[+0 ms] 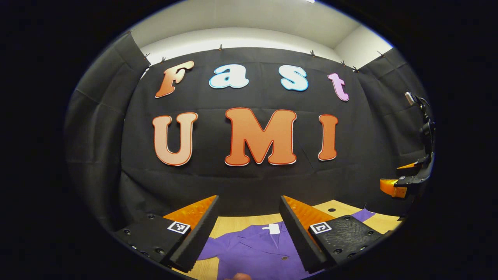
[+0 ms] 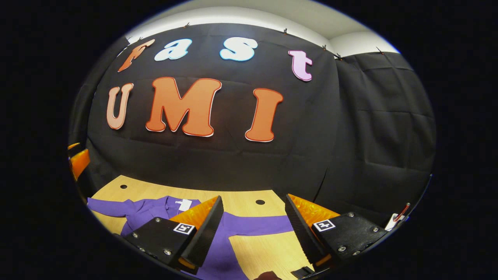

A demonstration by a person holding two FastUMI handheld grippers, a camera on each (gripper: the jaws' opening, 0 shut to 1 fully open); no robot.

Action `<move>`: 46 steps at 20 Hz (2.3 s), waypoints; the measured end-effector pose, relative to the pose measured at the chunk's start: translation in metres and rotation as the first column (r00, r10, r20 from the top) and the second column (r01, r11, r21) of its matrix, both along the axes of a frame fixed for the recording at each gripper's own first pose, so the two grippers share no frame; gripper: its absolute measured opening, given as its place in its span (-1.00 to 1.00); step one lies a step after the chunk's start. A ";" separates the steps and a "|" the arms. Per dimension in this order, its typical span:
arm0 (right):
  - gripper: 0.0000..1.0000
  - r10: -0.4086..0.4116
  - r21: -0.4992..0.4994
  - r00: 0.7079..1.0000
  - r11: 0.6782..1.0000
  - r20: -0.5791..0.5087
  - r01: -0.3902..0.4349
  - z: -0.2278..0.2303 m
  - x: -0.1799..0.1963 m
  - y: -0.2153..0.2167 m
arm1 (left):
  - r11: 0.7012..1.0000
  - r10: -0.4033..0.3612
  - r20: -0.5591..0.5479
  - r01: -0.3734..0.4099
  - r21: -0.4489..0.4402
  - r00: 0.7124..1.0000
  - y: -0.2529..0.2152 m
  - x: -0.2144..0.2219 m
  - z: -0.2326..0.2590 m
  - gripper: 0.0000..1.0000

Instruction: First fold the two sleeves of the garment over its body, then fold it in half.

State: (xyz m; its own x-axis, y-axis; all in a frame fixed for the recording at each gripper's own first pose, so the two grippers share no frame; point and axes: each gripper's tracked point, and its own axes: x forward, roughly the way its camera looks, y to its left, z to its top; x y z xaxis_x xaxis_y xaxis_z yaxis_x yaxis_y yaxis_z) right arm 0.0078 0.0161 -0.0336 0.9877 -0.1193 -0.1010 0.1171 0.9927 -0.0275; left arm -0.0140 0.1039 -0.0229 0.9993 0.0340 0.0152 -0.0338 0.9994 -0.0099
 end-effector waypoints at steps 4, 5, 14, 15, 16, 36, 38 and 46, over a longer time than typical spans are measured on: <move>0.89 -0.068 -0.005 0.996 0.998 -0.059 0.068 -0.034 0.030 -0.043 | 1.000 0.025 0.015 -0.025 0.008 1.000 -0.010 0.004 0.010 0.92; 0.89 -0.086 -0.014 0.993 0.996 -0.083 0.085 -0.045 0.036 -0.057 | 0.999 0.034 0.015 -0.035 0.021 0.999 -0.011 0.007 0.012 0.90; 0.91 -0.193 -0.056 0.905 0.981 -0.378 0.185 -0.174 0.100 -0.157 | 0.993 0.106 -0.019 -0.105 0.053 0.994 -0.040 0.029 0.006 0.91; 0.91 -0.198 -0.060 0.893 0.980 -0.405 0.190 -0.183 0.109 -0.162 | 0.991 0.117 -0.024 -0.116 0.060 0.993 -0.042 0.030 0.004 0.91; 0.91 -0.200 -0.056 0.876 0.979 -0.438 0.196 -0.192 0.116 -0.170 | 0.990 0.128 -0.033 -0.125 0.069 0.991 -0.044 0.032 0.002 0.91; 0.92 0.084 0.192 0.533 0.970 -0.842 0.150 -0.331 0.226 -0.248 | 0.962 0.250 -0.219 -0.216 0.169 0.943 -0.079 0.049 -0.044 0.91; 0.92 0.129 0.247 0.500 0.953 -0.856 0.176 -0.339 0.226 -0.247 | 0.959 0.262 -0.236 -0.224 0.173 0.936 -0.078 0.049 -0.048 0.97; 0.92 0.135 0.237 0.452 0.955 -0.882 0.178 -0.370 0.233 -0.248 | 0.952 0.286 -0.292 -0.237 0.193 0.912 -0.087 0.050 -0.064 0.92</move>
